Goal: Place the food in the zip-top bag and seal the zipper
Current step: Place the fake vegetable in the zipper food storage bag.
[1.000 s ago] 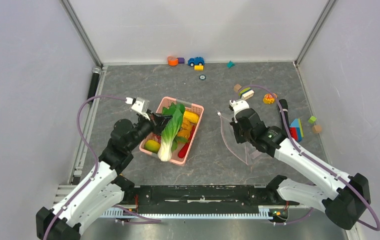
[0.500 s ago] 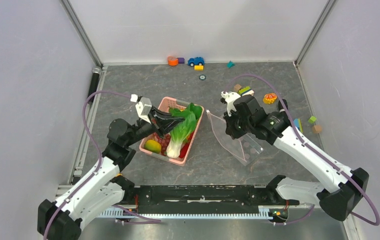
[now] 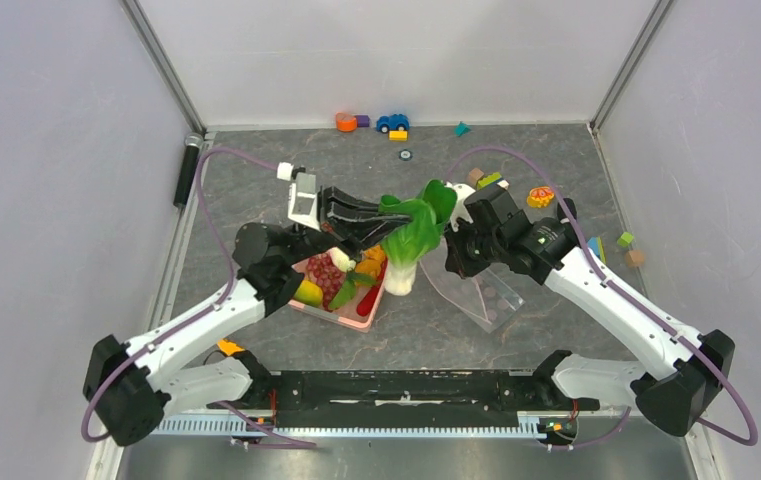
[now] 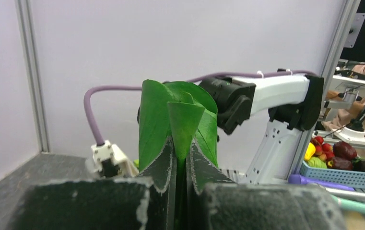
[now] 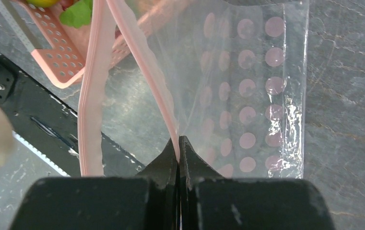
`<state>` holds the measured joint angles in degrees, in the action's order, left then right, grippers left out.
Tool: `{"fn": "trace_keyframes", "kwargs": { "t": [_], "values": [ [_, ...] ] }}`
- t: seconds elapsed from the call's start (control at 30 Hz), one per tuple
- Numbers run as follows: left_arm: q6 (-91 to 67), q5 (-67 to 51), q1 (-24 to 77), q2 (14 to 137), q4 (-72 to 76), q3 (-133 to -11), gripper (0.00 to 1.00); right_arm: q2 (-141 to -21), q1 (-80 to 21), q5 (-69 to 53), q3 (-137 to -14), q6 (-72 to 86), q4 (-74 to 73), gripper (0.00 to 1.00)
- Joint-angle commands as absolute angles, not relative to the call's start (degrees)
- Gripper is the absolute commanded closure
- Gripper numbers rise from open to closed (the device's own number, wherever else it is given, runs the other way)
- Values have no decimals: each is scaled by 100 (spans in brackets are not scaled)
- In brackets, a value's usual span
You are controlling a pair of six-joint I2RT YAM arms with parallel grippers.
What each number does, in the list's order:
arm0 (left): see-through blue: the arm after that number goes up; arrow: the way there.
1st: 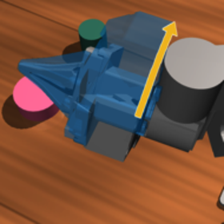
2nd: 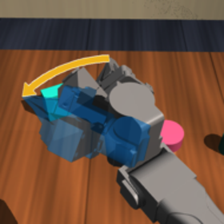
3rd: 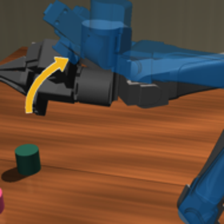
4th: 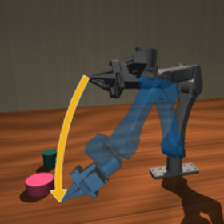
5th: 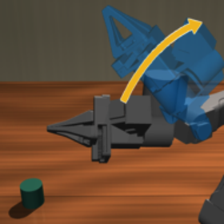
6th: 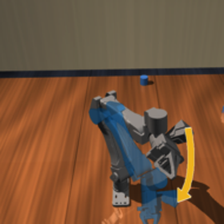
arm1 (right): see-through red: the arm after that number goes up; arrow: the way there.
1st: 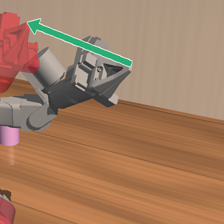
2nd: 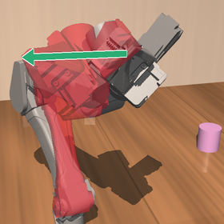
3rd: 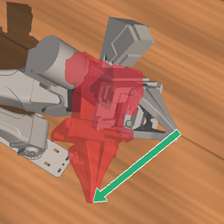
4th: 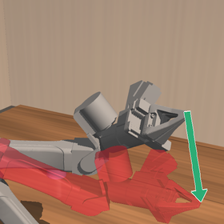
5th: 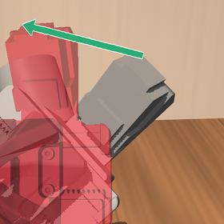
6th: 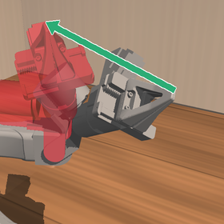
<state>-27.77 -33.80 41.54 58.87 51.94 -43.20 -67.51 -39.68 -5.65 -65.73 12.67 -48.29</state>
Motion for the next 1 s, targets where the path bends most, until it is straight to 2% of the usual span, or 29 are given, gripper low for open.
{"fn": "trace_keyframes", "kwargs": {
  "t": [0.0,0.1,0.53,0.97],
  "values": [
    [-2764,-3073,4398,6519,6242,-4951,98,-6595,-3952,-1021,-6615,1594,-4377,100],
    [-3082,-3120,4427,6903,6741,-5211,98,-6561,-3955,-1202,-6567,1699,-4284,100],
    [-2946,-3031,4562,7487,6951,-5625,98,-6402,-3949,-1621,-6469,1831,-3994,100],
    [-2446,-2777,4570,7604,7294,-4712,98,-6246,-3872,-2217,-6582,2064,-3718,100]
  ]
}}
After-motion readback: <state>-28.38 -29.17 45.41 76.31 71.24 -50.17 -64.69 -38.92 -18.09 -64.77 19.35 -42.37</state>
